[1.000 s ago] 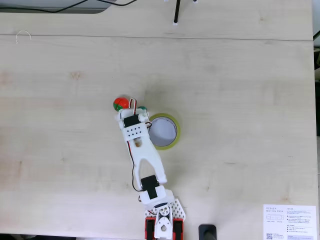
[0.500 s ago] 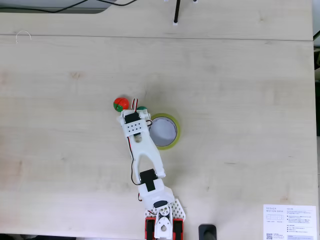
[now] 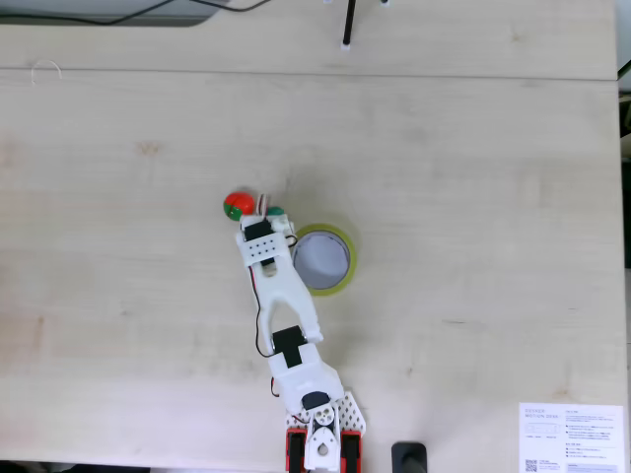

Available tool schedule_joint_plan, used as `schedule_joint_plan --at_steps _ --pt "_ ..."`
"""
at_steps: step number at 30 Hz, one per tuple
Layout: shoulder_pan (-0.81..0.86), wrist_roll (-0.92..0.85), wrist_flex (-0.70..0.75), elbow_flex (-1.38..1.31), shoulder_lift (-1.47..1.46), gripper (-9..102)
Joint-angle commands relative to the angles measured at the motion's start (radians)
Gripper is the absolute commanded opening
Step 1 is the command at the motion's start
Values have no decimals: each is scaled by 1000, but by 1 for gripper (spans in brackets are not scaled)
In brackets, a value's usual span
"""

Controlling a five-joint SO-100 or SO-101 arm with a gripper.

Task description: Grasp a cucumber and put it in the hole.

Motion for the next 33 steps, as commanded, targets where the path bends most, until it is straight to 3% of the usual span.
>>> schedule_joint_plan --at_steps 1,9,21,33 --pt "14 9 -40 -11 0 23" --pt "14 9 -71 -11 -25 22" --pt "14 6 -81 -25 -35 2" --pt "14 8 -80 -67 46 0"
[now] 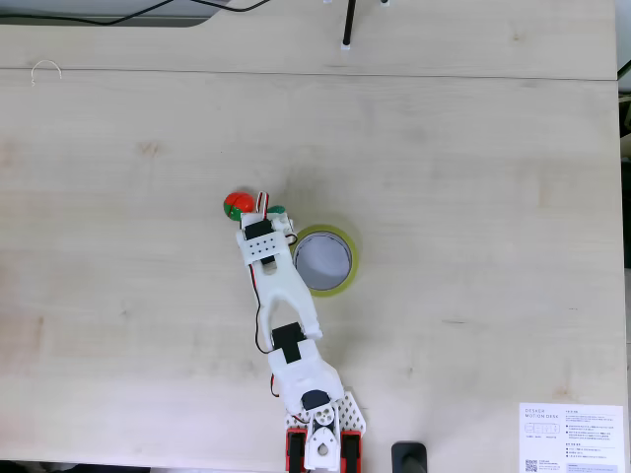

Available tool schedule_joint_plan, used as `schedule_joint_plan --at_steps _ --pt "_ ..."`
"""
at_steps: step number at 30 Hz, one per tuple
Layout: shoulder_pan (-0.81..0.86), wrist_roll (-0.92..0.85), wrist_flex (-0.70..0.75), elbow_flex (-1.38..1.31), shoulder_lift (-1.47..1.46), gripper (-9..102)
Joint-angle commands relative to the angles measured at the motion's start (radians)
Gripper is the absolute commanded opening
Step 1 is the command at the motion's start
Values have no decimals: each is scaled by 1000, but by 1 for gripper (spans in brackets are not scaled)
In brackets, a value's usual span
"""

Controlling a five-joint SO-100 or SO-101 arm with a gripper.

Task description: Grasp a cucumber and put it in the hole.

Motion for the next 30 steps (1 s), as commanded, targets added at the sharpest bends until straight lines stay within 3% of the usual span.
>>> schedule_joint_plan --at_steps 1,5,22,30 --pt "14 8 -8 -63 92 0" --pt "14 0 138 -186 97 0" --pt "23 0 387 -281 324 0" --pt "137 -5 529 -279 436 0"
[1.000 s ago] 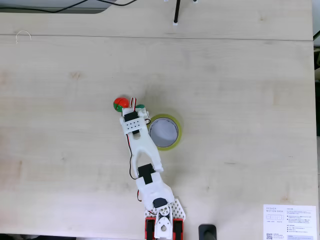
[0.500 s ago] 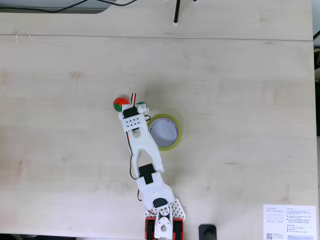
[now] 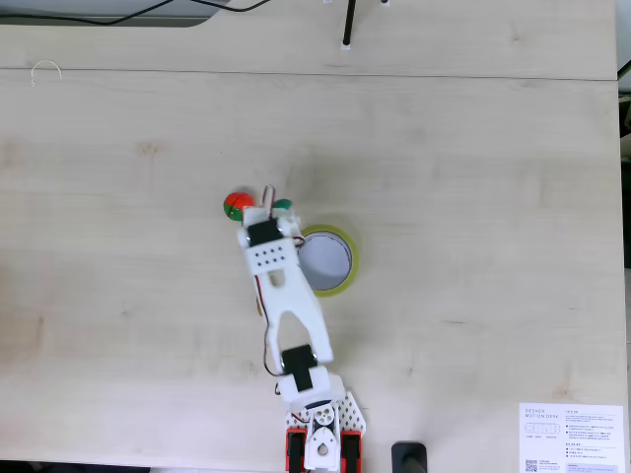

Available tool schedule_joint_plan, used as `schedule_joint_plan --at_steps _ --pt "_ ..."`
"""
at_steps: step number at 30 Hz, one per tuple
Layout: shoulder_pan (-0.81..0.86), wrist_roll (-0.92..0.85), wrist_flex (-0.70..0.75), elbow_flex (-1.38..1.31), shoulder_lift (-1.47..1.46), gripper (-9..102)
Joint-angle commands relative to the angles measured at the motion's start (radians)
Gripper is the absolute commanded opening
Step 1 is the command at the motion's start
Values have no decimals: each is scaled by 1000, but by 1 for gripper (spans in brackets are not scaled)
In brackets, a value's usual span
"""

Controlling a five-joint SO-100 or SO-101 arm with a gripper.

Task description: Grasp a cucumber and put it in the hole.

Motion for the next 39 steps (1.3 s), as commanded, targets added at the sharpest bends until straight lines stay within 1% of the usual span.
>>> schedule_joint_plan --at_steps 1,7,11,18,25,29,30,31,32,34,35,39 --pt "81 -5 78 -81 150 0" --pt "215 -28 91 15 250 0" --pt "265 -41 91 69 285 0" --pt "264 -41 58 209 350 0" --pt "230 -41 38 253 367 0" --pt "215 -41 6 282 364 5" --pt "212 -41 -5 293 364 9" --pt "210 -41 -15 301 365 16" --pt "210 -41 -25 310 368 26" --pt "210 -41 -35 313 371 39" --pt "212 -41 -35 314 371 41" --pt "212 -41 -37 314 377 39"
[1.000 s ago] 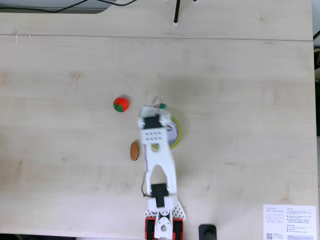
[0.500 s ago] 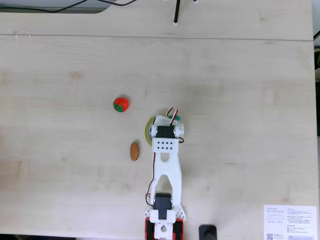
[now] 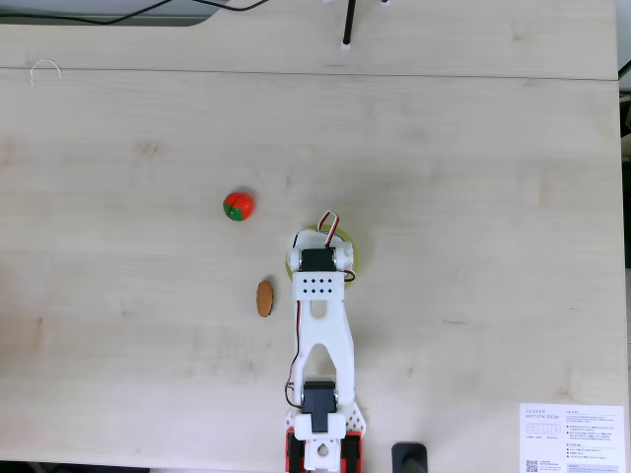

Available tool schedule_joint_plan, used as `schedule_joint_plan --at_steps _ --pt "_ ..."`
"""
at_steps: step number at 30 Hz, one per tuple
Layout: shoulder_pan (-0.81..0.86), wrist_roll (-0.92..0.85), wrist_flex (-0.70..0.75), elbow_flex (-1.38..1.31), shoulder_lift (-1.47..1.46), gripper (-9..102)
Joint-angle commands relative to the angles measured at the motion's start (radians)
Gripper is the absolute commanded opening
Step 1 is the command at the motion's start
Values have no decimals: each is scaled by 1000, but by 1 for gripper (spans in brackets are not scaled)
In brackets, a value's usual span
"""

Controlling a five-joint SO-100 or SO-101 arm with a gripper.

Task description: Grasp a cucumber and put it in the hole.

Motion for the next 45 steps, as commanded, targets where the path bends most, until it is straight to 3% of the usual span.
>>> schedule_joint_plan --at_steps 1,11,25,45 --pt "0 -6 -20 -8 98 38" --pt "0 -6 -11 48 256 34" --pt "2 2 -44 466 713 24" --pt "5 3 -100 882 1149 16"
